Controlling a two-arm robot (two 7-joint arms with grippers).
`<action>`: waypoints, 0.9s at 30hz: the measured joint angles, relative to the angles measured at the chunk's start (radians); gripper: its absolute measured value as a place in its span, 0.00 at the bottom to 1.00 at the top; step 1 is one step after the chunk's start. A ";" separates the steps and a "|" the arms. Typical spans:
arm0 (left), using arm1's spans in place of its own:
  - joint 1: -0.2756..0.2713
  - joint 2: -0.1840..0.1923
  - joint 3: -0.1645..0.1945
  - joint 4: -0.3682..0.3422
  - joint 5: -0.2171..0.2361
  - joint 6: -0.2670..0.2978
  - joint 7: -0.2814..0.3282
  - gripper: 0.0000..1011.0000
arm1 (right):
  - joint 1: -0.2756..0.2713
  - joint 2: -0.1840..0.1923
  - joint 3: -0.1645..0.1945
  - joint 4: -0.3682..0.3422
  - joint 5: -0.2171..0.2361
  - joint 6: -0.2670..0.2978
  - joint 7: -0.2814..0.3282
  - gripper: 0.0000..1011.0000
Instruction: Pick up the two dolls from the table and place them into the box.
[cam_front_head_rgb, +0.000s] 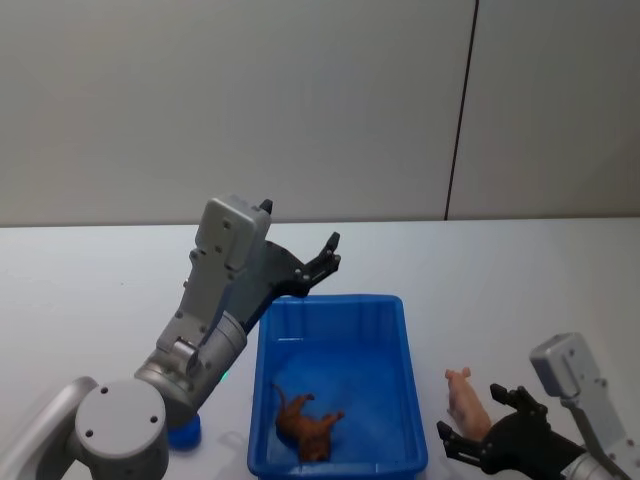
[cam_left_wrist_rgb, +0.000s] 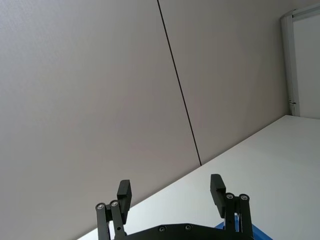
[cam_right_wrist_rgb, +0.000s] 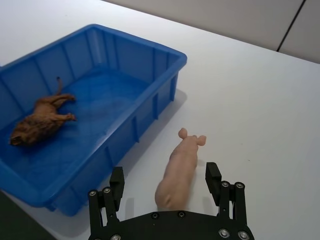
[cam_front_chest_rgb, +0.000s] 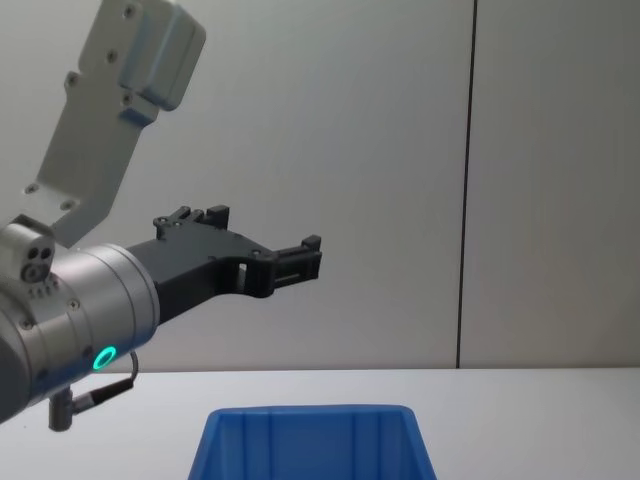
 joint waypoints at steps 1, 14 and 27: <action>0.000 0.000 0.000 0.000 0.000 0.000 0.000 0.99 | 0.002 -0.003 -0.001 0.004 -0.002 0.001 -0.003 0.99; 0.000 0.000 0.000 0.000 0.000 0.000 0.000 0.99 | 0.036 -0.039 -0.010 0.069 -0.022 0.018 -0.055 0.99; 0.000 0.000 0.000 0.000 0.000 0.000 0.000 0.99 | 0.079 -0.075 -0.022 0.141 -0.030 0.028 -0.037 0.88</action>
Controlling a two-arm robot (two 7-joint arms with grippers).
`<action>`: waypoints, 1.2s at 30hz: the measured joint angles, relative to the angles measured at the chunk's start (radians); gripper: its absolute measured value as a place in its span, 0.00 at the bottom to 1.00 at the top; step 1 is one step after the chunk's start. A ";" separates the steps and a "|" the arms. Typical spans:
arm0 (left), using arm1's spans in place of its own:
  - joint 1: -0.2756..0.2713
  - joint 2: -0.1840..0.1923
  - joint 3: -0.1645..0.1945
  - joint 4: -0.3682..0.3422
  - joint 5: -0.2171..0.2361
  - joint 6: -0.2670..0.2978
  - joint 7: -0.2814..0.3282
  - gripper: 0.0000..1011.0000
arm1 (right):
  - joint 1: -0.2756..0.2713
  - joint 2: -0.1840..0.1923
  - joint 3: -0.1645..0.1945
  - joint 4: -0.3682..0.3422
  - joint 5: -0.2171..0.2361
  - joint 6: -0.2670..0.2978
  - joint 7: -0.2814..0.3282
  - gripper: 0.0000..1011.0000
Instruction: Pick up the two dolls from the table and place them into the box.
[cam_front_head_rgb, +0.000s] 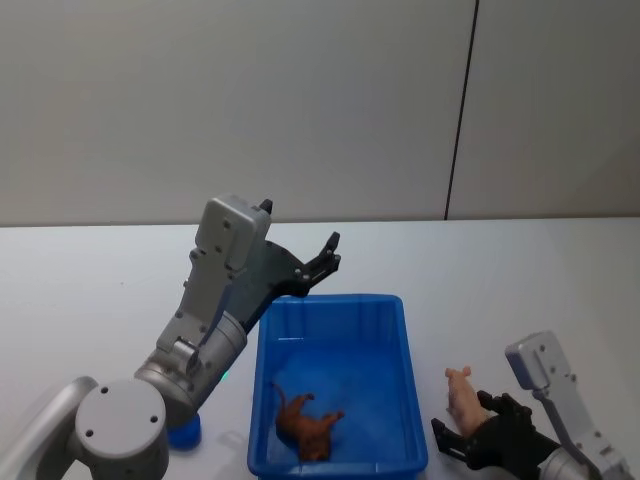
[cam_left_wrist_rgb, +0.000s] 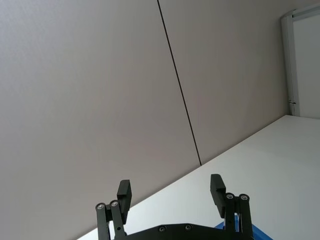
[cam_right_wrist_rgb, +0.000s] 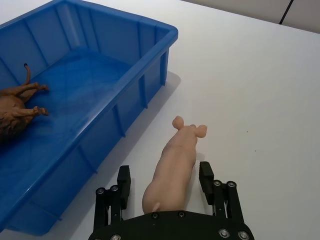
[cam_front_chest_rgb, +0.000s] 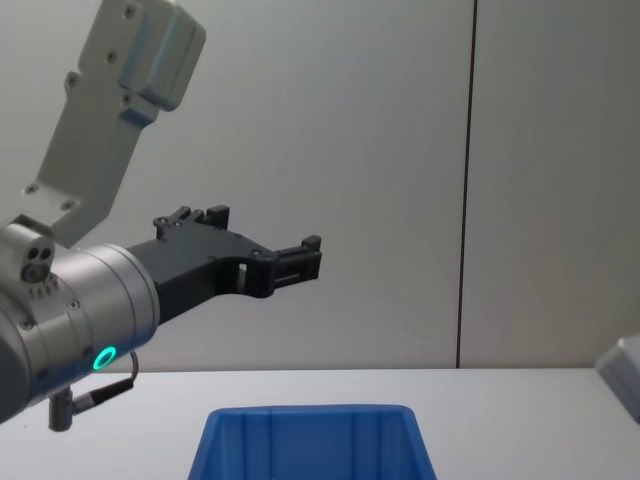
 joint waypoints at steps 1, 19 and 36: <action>0.000 0.000 0.000 0.000 0.000 0.000 0.000 0.99 | 0.001 -0.001 0.000 0.002 0.000 0.000 0.001 0.85; 0.000 0.000 0.000 0.000 0.000 0.000 0.000 0.99 | 0.017 -0.014 -0.005 0.029 -0.003 0.000 0.007 0.36; 0.000 0.000 0.000 0.000 0.000 0.000 0.000 0.99 | 0.000 0.013 0.025 -0.025 -0.005 -0.109 -0.067 0.36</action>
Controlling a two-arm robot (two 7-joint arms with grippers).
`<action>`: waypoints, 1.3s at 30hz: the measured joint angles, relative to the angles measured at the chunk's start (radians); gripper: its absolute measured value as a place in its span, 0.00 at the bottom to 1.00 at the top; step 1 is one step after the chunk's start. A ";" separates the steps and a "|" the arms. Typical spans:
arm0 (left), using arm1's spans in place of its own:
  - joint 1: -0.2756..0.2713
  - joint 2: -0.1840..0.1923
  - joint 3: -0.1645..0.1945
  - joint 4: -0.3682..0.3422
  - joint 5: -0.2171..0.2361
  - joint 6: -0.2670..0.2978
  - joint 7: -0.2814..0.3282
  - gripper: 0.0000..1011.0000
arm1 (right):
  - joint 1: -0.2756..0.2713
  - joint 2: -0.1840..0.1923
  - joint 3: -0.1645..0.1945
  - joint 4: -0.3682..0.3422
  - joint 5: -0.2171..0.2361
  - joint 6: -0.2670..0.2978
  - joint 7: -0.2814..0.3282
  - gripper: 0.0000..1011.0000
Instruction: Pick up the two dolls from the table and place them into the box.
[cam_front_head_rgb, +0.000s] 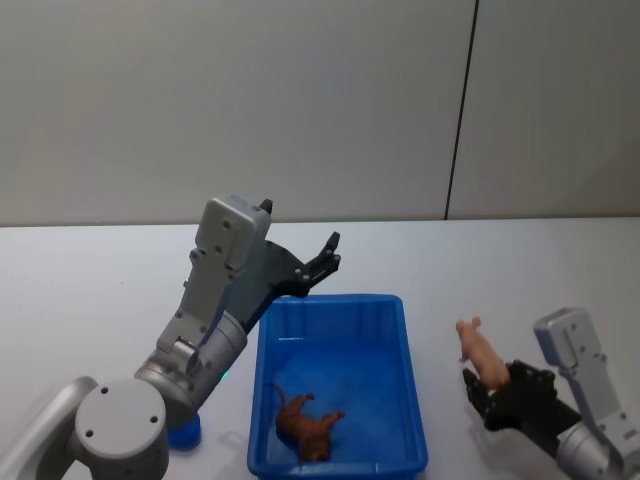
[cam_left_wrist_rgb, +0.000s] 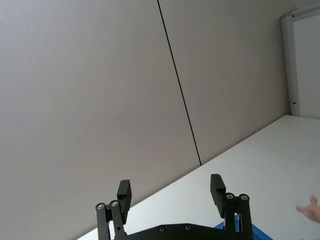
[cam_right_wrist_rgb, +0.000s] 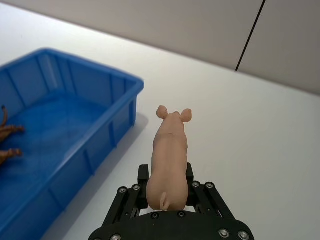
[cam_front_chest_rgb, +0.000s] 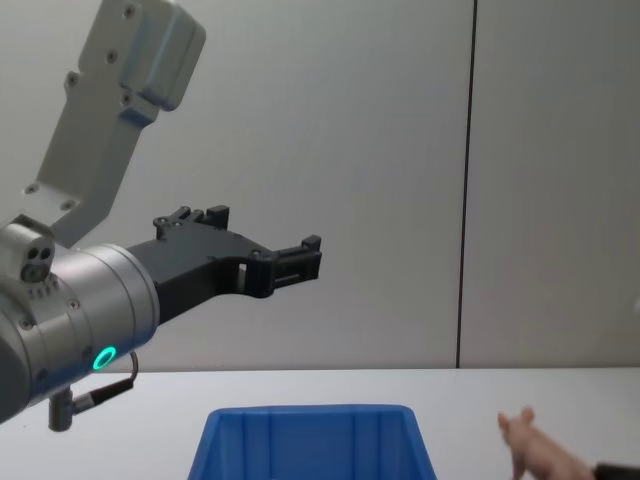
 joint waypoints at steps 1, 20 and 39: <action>0.000 0.000 0.000 0.000 0.000 0.000 0.000 0.99 | 0.001 0.001 0.002 -0.003 -0.001 -0.008 -0.001 0.36; 0.000 0.000 0.000 0.000 0.000 0.000 0.000 0.99 | 0.082 -0.007 0.018 -0.012 0.016 -0.112 0.146 0.36; 0.000 0.000 0.000 0.000 0.000 0.000 0.000 0.99 | 0.226 -0.094 -0.031 0.107 0.070 0.015 0.397 0.36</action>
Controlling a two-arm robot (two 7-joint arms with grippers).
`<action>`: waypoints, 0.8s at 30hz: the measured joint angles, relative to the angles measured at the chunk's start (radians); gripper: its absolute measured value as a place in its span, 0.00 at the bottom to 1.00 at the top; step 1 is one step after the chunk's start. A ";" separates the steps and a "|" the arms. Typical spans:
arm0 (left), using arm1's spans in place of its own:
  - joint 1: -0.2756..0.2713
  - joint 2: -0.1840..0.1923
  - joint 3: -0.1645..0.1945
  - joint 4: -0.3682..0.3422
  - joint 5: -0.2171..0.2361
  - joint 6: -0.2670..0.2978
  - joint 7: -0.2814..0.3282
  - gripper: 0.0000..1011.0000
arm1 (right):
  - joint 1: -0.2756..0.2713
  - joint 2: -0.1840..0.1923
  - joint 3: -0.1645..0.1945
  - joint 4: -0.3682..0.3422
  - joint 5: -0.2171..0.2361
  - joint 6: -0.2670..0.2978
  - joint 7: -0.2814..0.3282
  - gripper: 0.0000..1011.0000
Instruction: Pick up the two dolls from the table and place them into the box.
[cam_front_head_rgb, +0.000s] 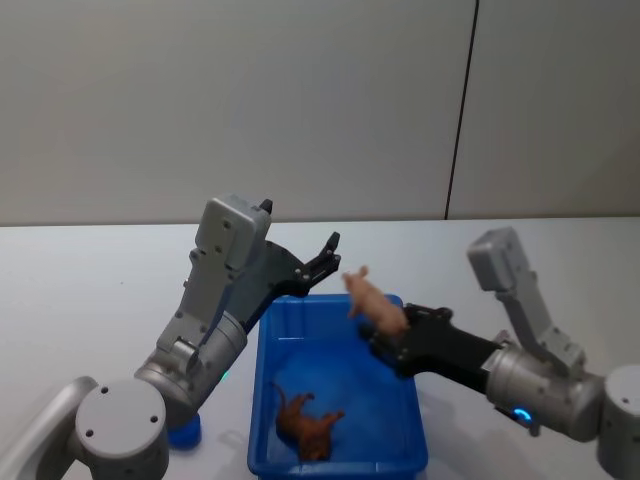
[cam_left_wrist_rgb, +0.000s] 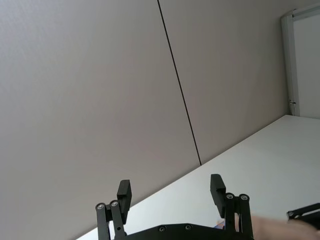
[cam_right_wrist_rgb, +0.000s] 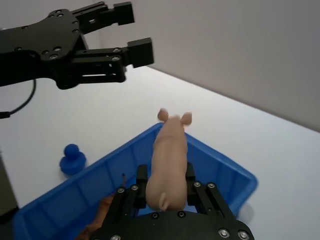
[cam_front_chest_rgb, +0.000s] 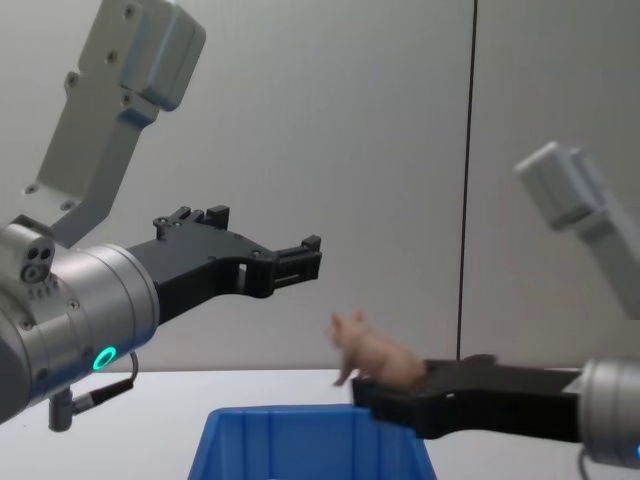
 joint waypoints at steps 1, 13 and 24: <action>0.000 0.000 0.000 0.000 0.000 0.000 0.000 0.99 | 0.005 -0.003 -0.002 0.005 0.001 0.005 0.009 0.39; 0.000 0.000 0.000 0.000 0.000 0.000 0.000 0.99 | 0.096 -0.068 -0.039 0.114 0.014 0.089 0.111 0.74; 0.000 0.000 0.000 0.000 0.000 0.000 0.000 0.99 | 0.108 -0.064 -0.034 0.117 0.027 0.089 0.111 0.99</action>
